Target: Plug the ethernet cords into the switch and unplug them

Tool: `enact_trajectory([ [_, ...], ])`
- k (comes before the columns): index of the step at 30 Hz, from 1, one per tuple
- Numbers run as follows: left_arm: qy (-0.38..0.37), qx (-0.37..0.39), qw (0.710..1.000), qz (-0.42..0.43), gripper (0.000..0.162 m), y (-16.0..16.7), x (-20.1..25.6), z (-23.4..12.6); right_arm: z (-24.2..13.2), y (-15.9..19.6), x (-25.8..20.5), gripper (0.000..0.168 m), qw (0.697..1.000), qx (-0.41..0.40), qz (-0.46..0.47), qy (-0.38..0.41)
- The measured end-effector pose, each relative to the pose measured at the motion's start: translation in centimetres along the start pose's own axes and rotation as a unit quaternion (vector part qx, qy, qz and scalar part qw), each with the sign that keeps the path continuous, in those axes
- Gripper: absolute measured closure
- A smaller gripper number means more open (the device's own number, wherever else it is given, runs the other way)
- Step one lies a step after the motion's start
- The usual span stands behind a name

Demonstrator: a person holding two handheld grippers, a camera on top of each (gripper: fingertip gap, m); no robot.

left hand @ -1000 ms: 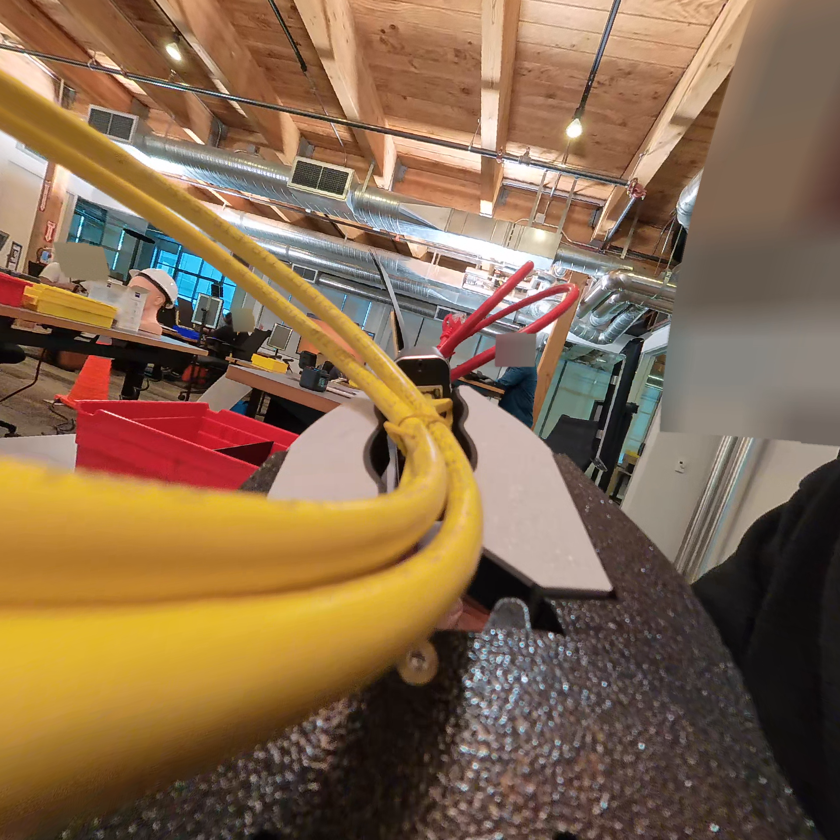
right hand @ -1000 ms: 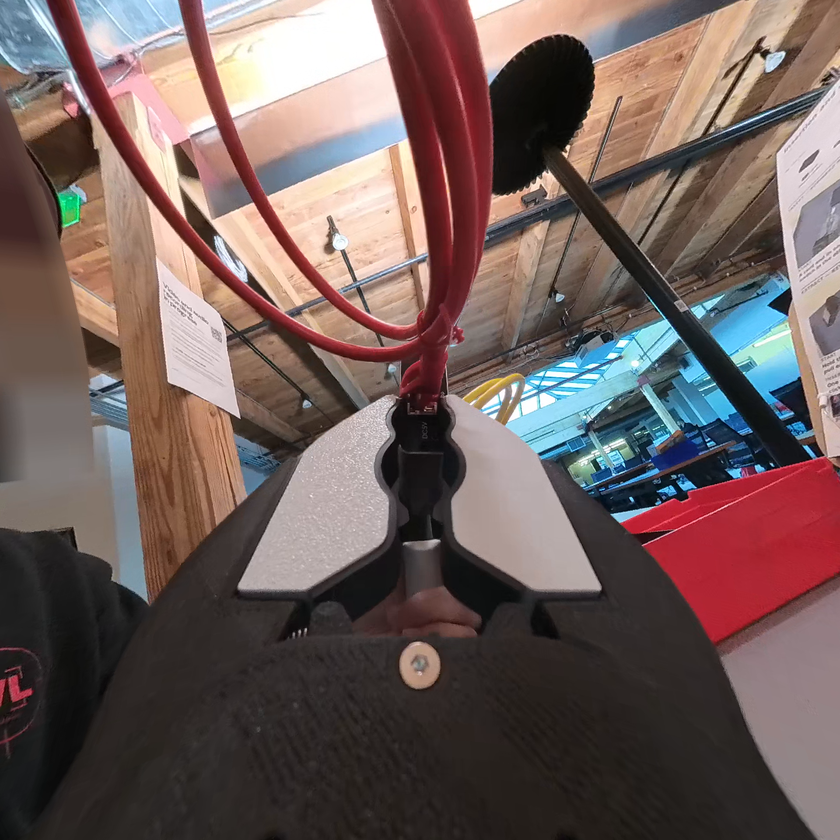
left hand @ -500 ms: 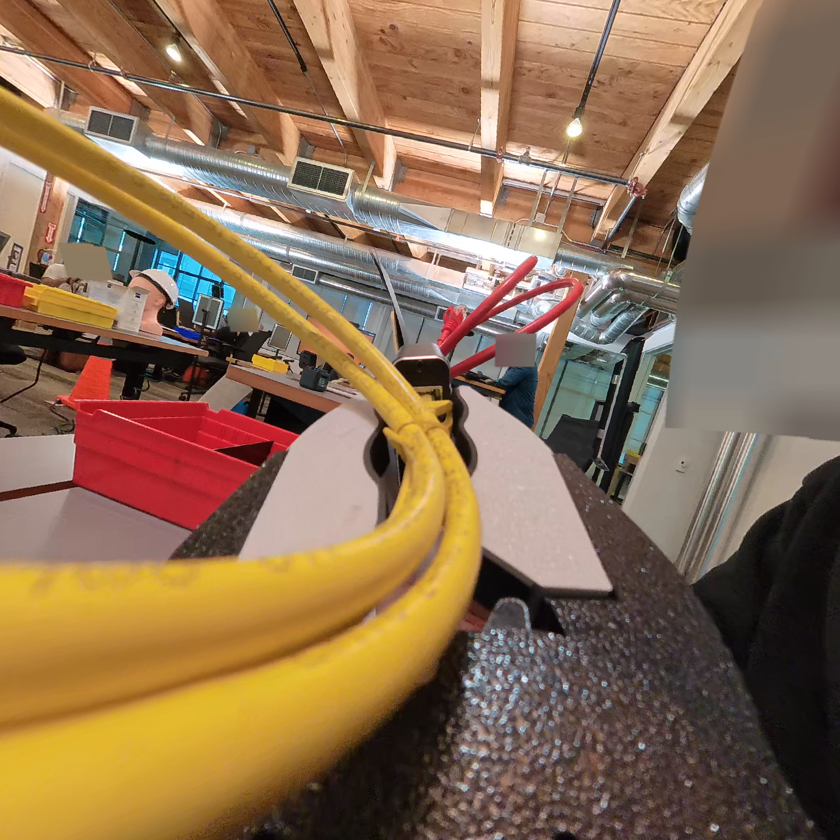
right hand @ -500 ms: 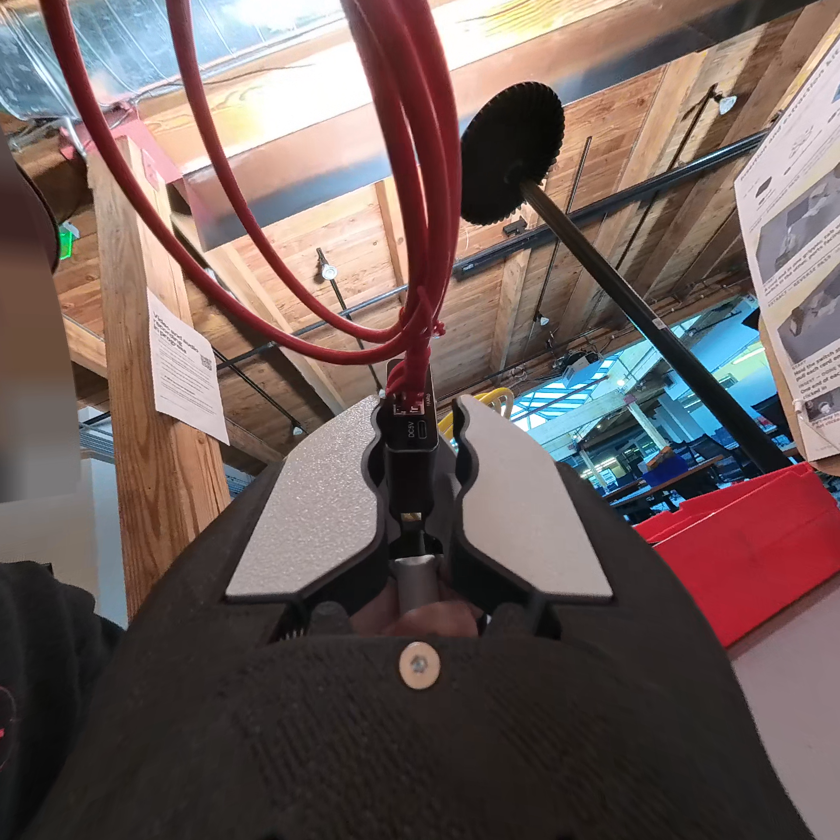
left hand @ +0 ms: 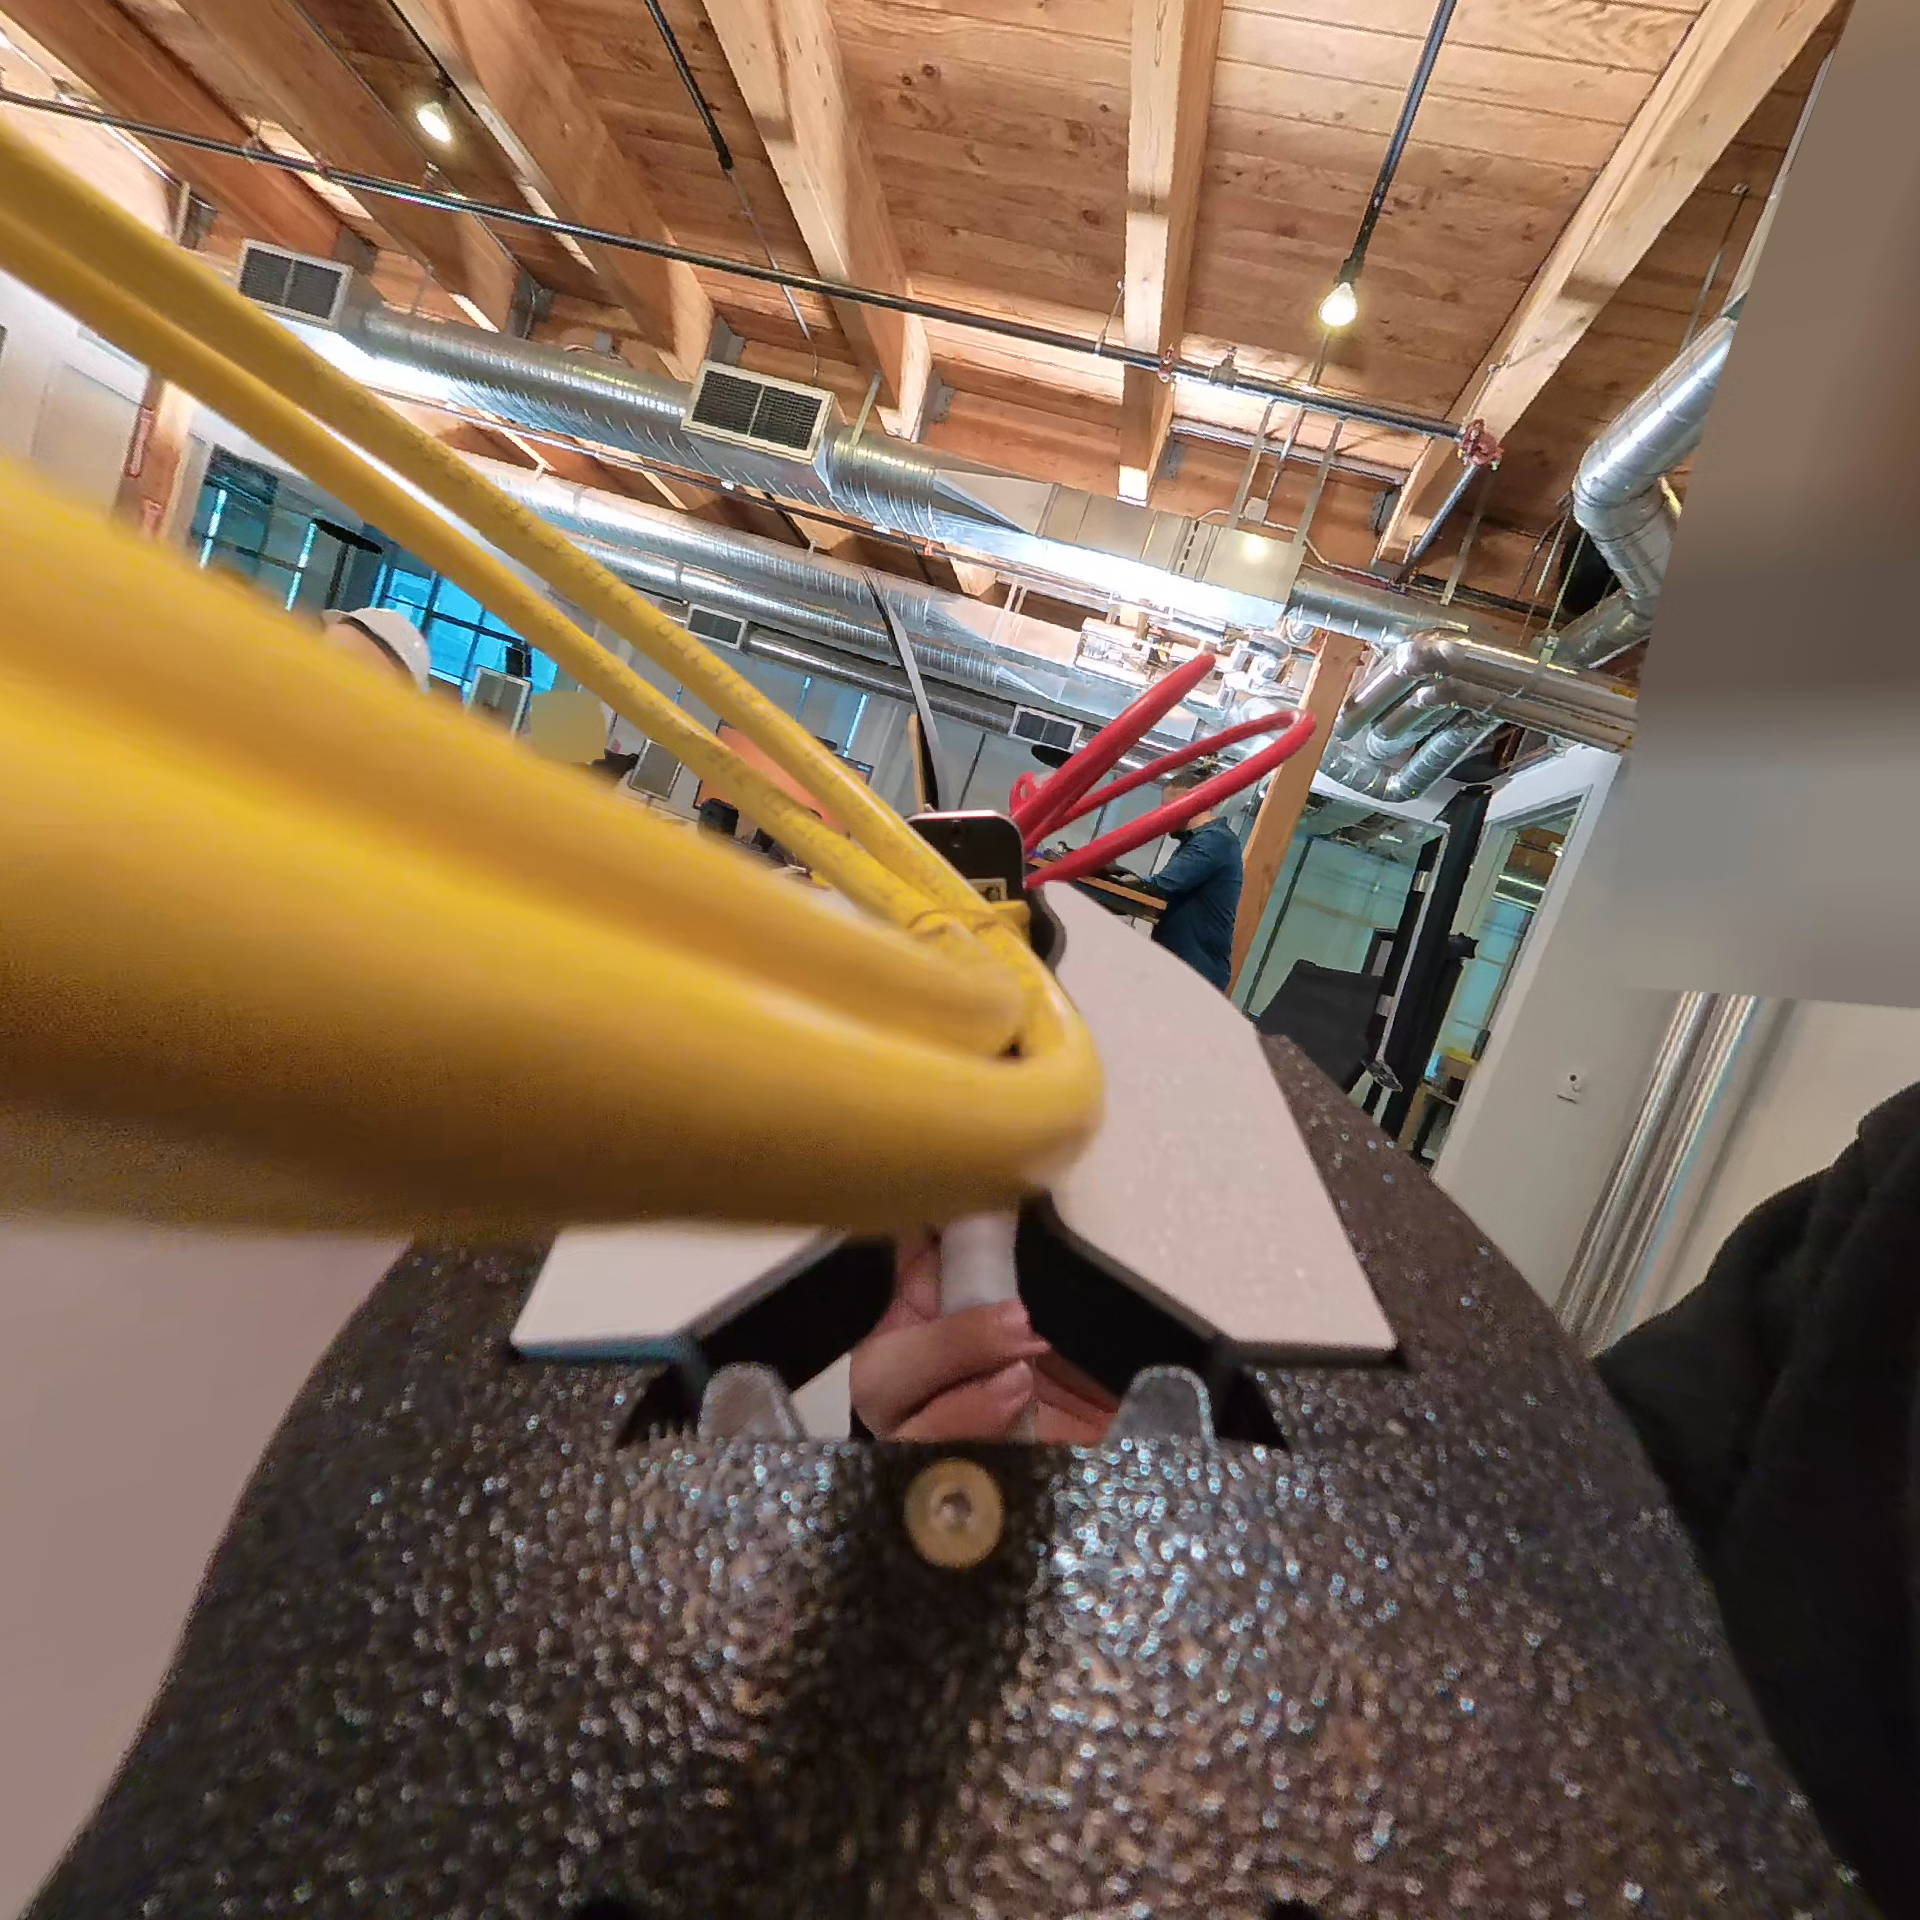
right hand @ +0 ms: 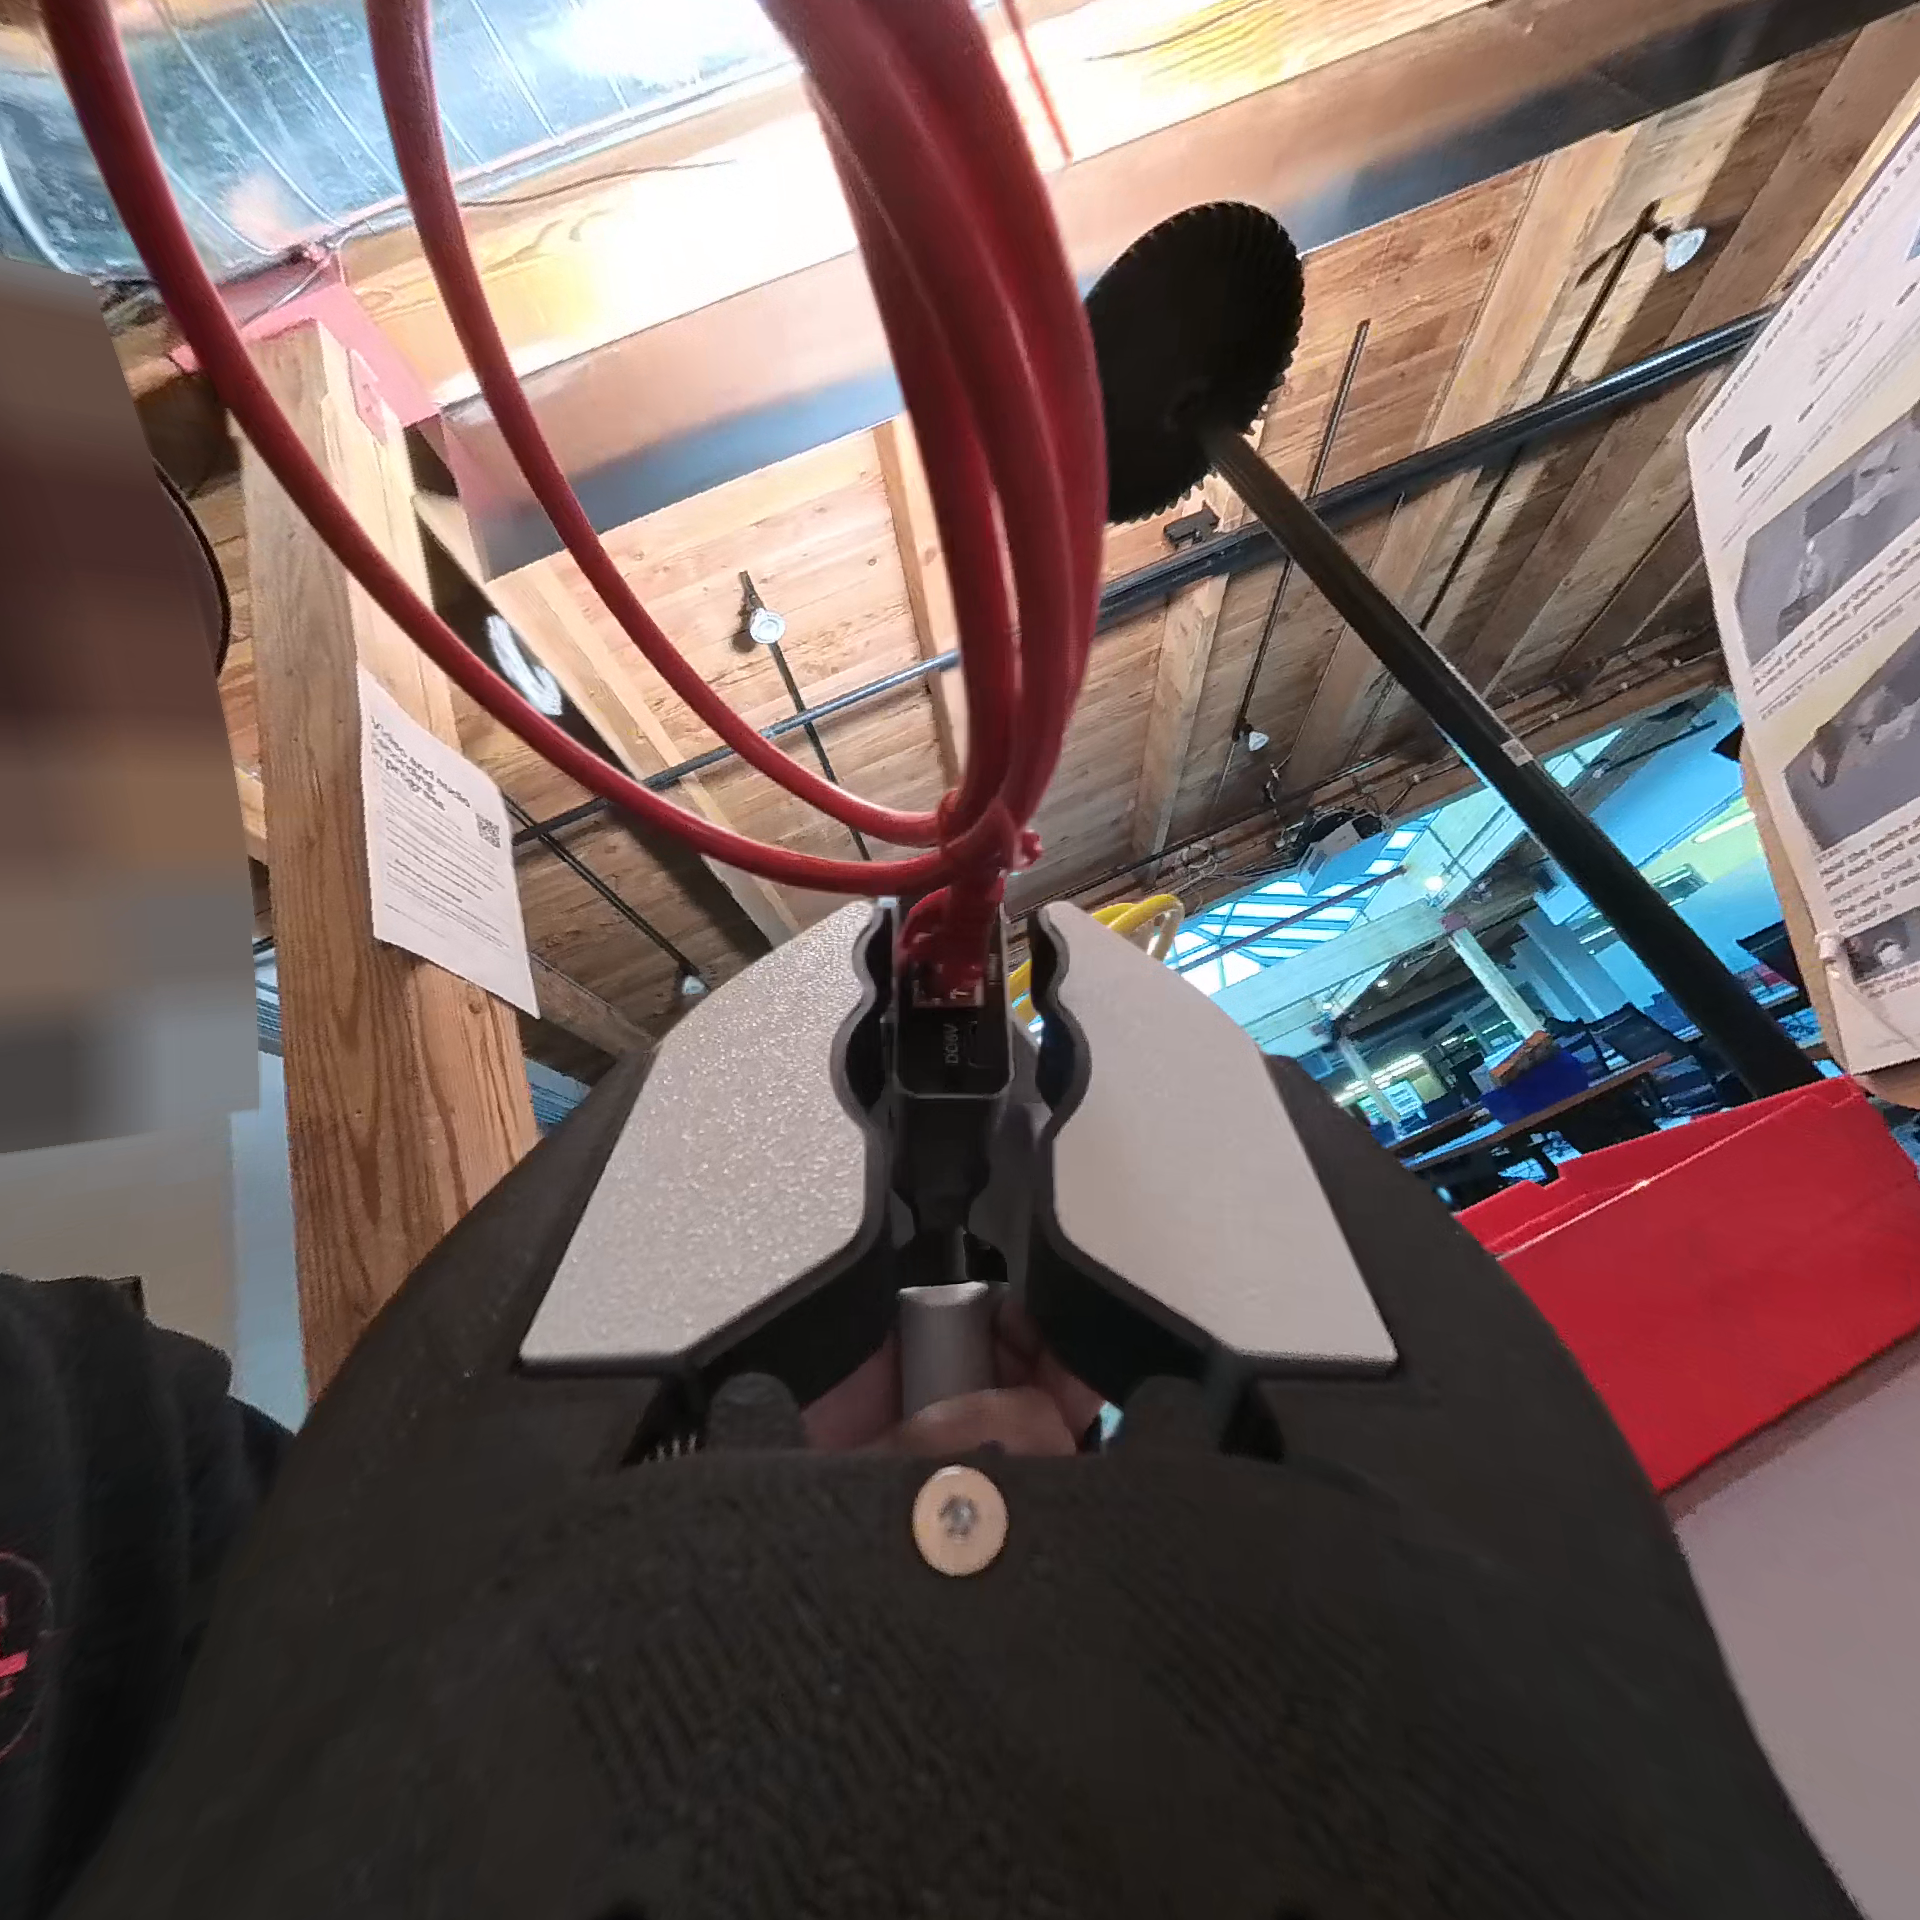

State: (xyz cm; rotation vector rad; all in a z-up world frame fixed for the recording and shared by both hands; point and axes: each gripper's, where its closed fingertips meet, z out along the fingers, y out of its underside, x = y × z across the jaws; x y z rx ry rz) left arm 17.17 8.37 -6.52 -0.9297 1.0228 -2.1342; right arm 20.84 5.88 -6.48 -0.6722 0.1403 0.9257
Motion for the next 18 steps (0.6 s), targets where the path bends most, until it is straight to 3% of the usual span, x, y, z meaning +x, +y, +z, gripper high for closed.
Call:
enact_trajectory([
  [1,-0.003,0.002,1.0,-0.001,0.139,0.0,-0.1,0.0,0.1,0.1,-0.1,0.143,1.0,-0.002,0.004,-0.004],
  [7,0.018,-0.003,0.999,-0.037,0.14,0.6,0.1,0.2,0.0,-0.2,-0.8,0.153,1.0,0.004,-0.008,-0.02],
  [11,0.03,-0.053,0.995,-0.077,0.133,1.8,-0.1,0.2,0.0,-0.5,-0.8,0.152,0.996,-0.069,-0.064,0.0],
  [14,0.068,-0.15,0.977,-0.135,0.111,4.2,0.5,-0.1,-0.1,-2.0,-1.0,0.152,0.991,-0.101,-0.092,0.01],
  [18,0.12,-0.371,0.914,-0.109,0.11,9.3,2.2,-4.2,-1.2,-4.7,-1.0,0.154,0.984,-0.13,-0.121,0.029],
])
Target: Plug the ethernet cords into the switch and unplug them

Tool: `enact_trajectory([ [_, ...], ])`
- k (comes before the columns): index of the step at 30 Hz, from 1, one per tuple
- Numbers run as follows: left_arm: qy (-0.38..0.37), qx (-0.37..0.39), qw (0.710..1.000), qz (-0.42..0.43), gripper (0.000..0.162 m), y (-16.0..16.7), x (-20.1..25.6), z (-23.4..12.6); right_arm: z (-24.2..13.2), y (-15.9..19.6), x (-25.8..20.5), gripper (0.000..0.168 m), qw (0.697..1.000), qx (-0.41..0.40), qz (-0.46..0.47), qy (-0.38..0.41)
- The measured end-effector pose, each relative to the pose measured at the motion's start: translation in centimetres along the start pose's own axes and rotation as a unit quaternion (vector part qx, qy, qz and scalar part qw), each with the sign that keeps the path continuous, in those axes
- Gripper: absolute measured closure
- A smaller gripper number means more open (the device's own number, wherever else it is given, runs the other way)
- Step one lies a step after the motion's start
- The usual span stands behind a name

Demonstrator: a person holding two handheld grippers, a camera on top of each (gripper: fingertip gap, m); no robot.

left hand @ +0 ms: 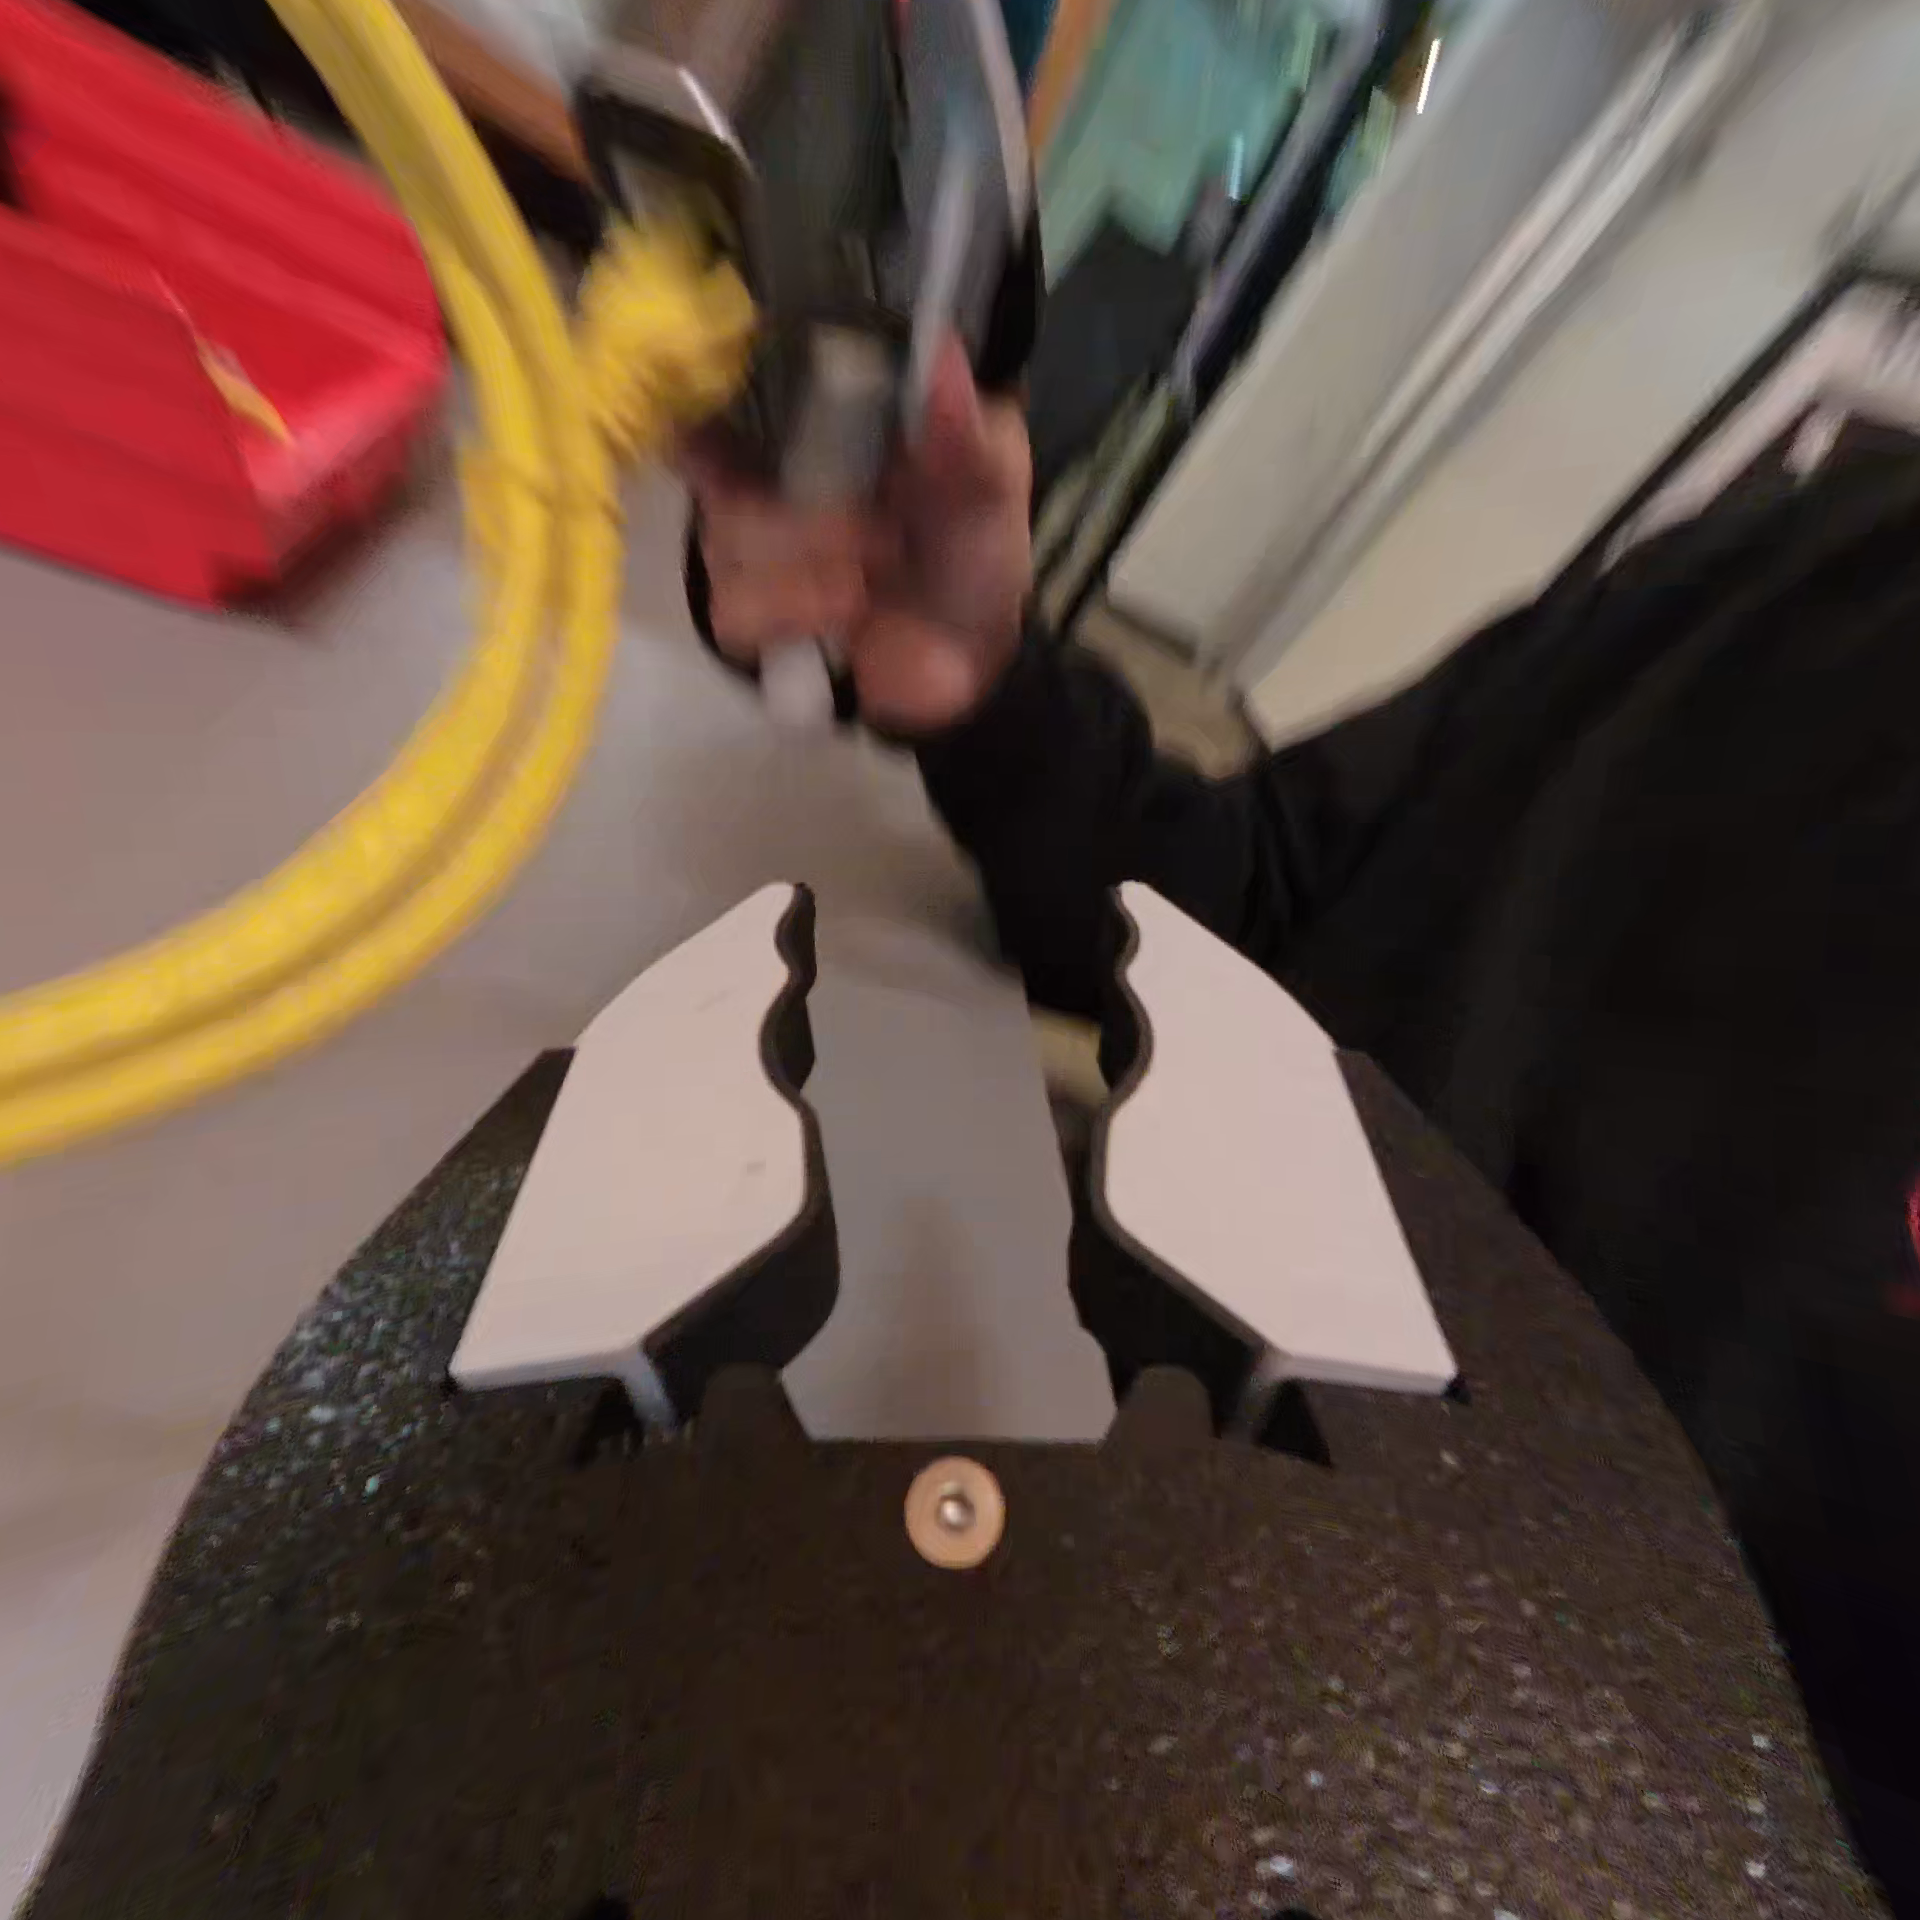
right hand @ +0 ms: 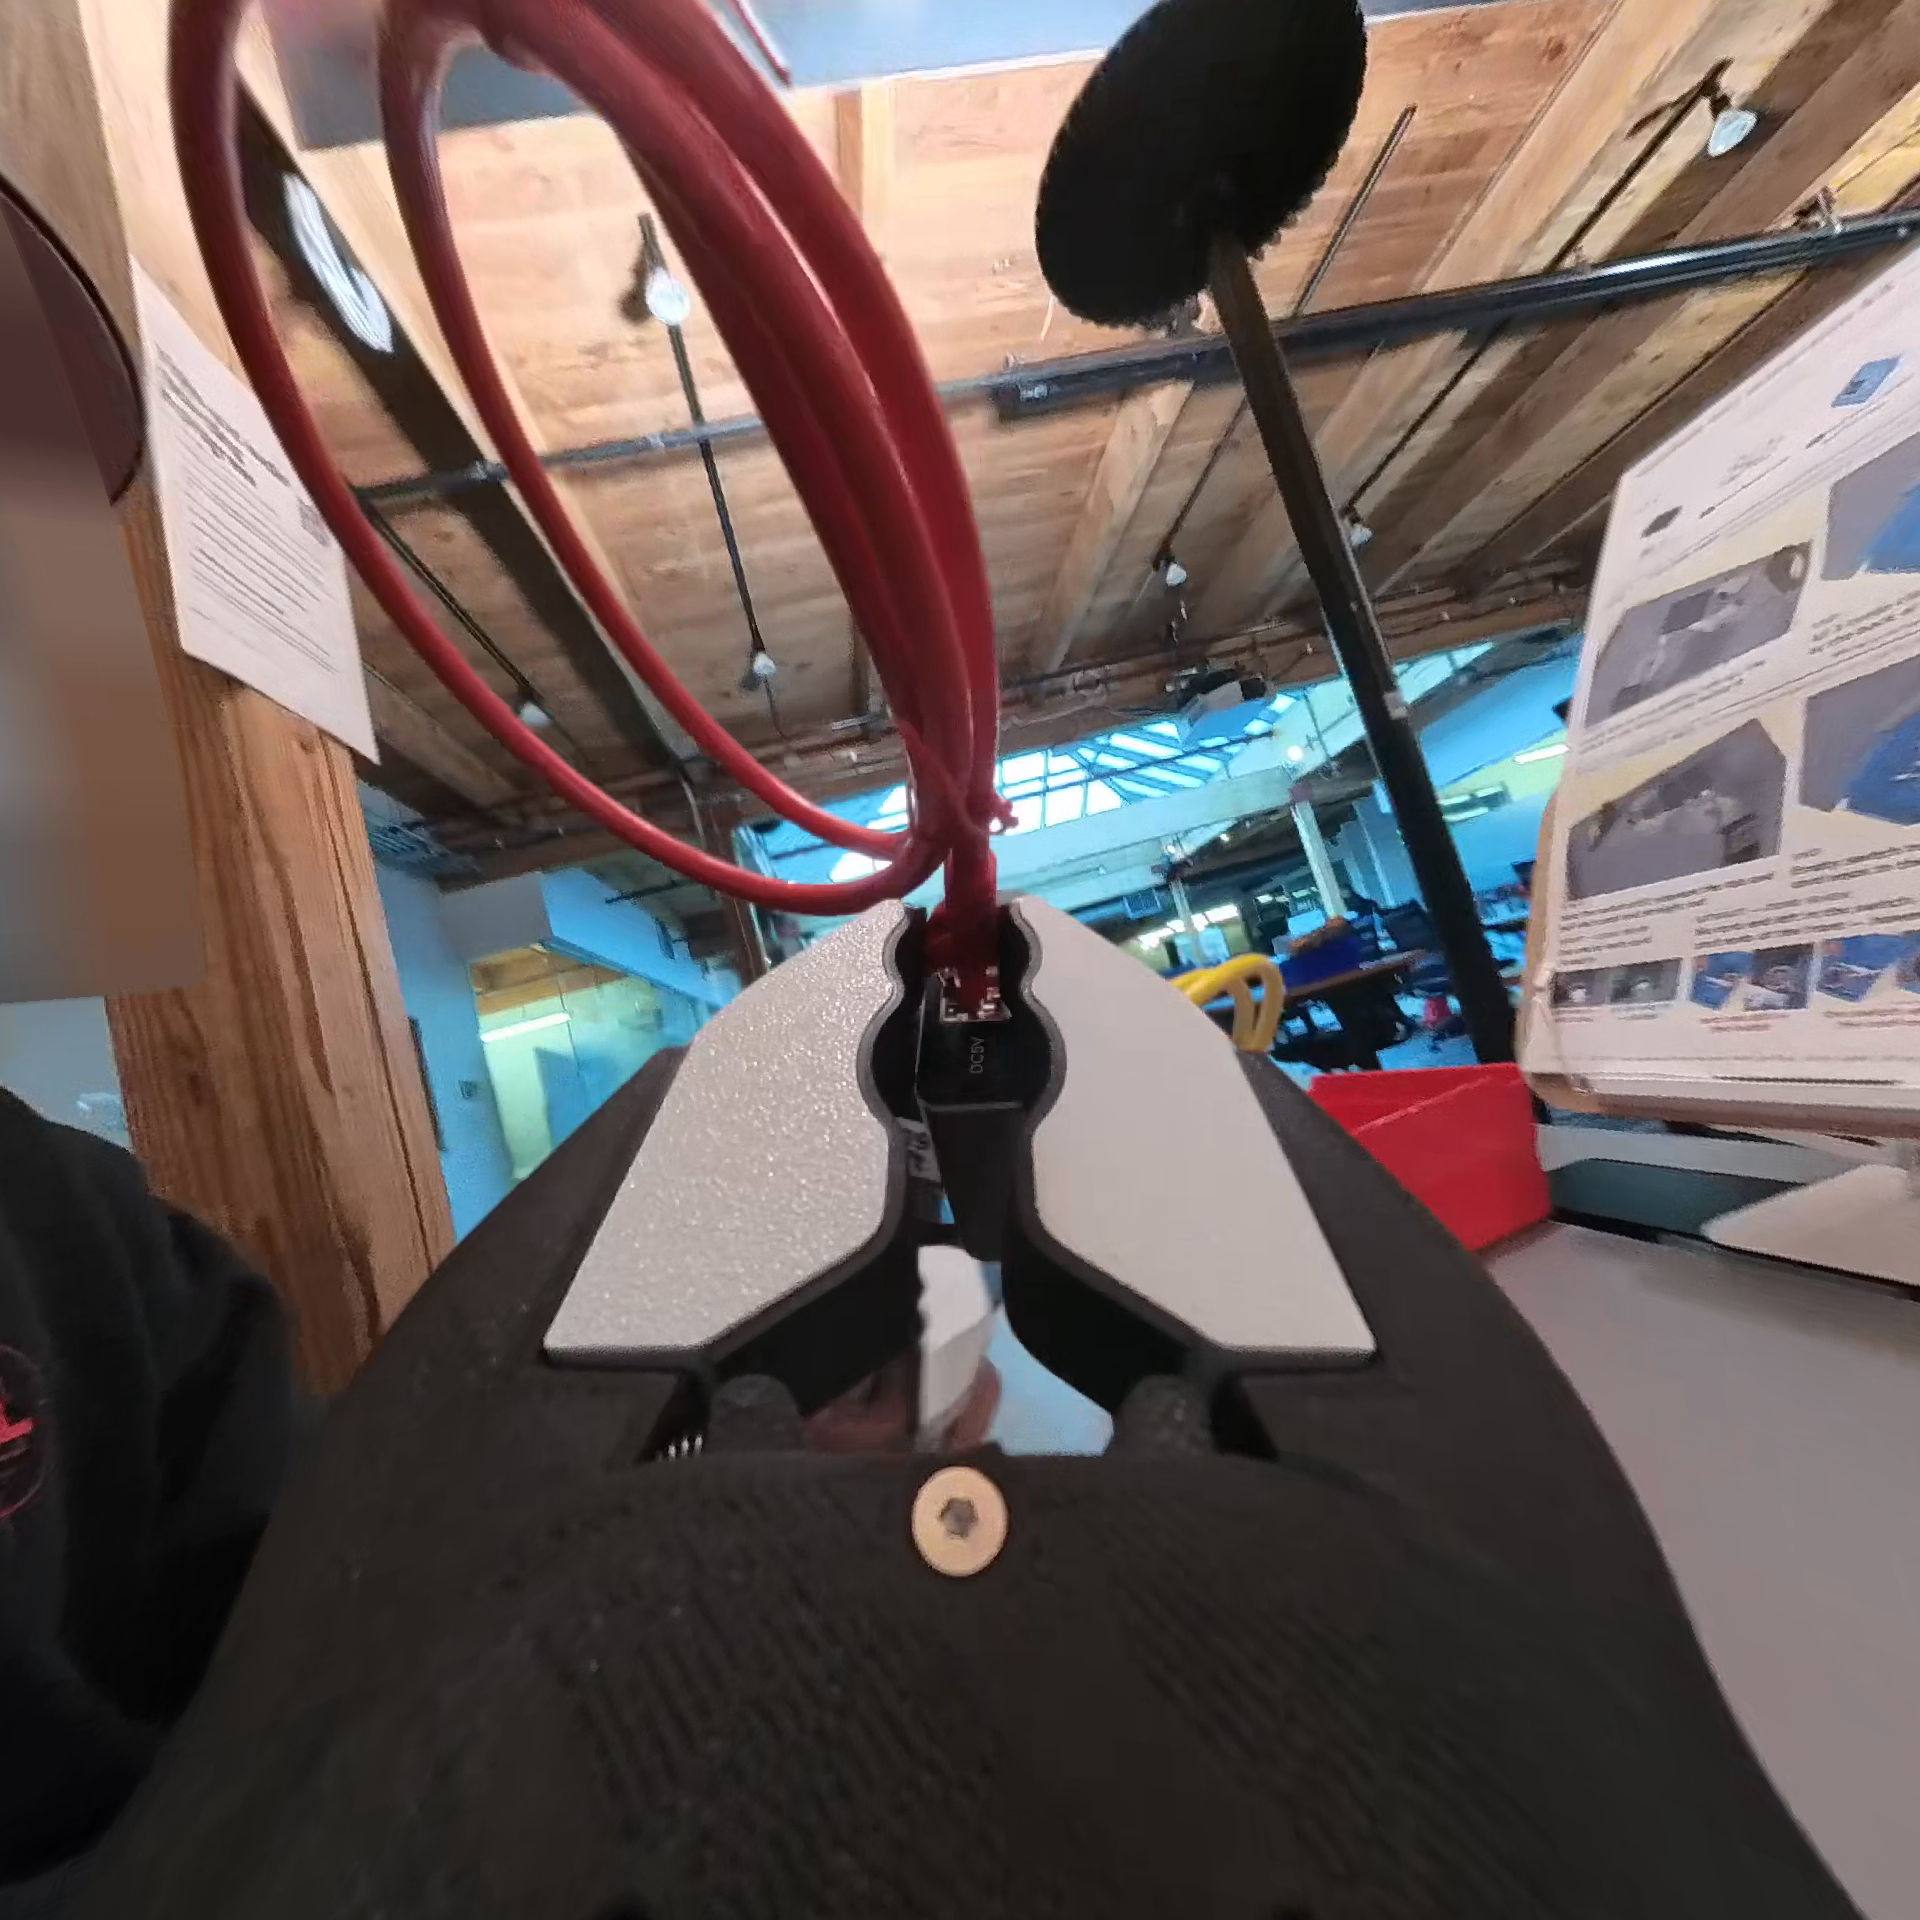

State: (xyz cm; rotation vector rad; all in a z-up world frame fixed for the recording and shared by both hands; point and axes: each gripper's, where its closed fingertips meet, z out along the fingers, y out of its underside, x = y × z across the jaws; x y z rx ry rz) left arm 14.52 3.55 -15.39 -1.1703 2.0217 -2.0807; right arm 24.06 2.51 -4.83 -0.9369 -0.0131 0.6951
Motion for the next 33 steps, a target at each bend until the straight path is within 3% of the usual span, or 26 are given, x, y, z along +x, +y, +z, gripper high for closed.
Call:
enact_trajectory([
  [2,-0.019,-0.095,0.995,0.035,0.109,2.9,0.0,-0.9,-0.9,-0.8,0.3,0.154,1.0,-0.018,-0.02,0.012],
  [3,-0.053,-0.104,0.991,0.067,0.109,2.9,-0.5,-1.5,-1.1,-0.7,0.2,0.155,0.999,-0.039,-0.013,0.001],
  [6,-0.148,-0.007,0.972,0.185,0.111,-1.8,-0.7,-2.3,-1.3,0.9,0.2,0.155,0.994,-0.104,-0.024,0.001],
  [8,-0.162,0.051,0.959,0.227,0.113,-4.7,0.3,-1.9,-0.6,2.2,-0.5,0.155,0.99,-0.135,-0.027,-0.017],
  [13,-0.193,-0.018,0.943,0.269,0.101,-4.1,-1.3,0.7,1.5,5.3,-3.0,0.154,0.979,-0.19,-0.023,-0.07],
  [16,-0.17,-0.022,0.946,0.274,0.102,-3.2,-1.1,2.7,2.5,6.3,-4.2,0.154,0.976,-0.197,-0.009,-0.091],
  [18,-0.173,-0.027,0.946,0.272,0.111,-2.9,-1.5,3.1,2.9,6.1,-4.8,0.154,0.978,-0.177,0.002,-0.105],
  [20,-0.177,-0.035,0.945,0.274,0.131,-2.4,-1.9,3.2,3.0,6.0,-4.9,0.153,0.979,-0.176,0.009,-0.105],
  [26,-0.145,-0.041,0.958,0.242,0.135,-1.4,-1.8,3.4,2.3,6.7,-5.1,0.154,0.968,-0.222,0.004,-0.114],
  [33,-0.121,-0.009,0.975,0.186,0.136,-1.9,-1.6,2.5,1.7,6.5,-4.3,0.146,0.961,-0.249,-0.09,-0.077],
])
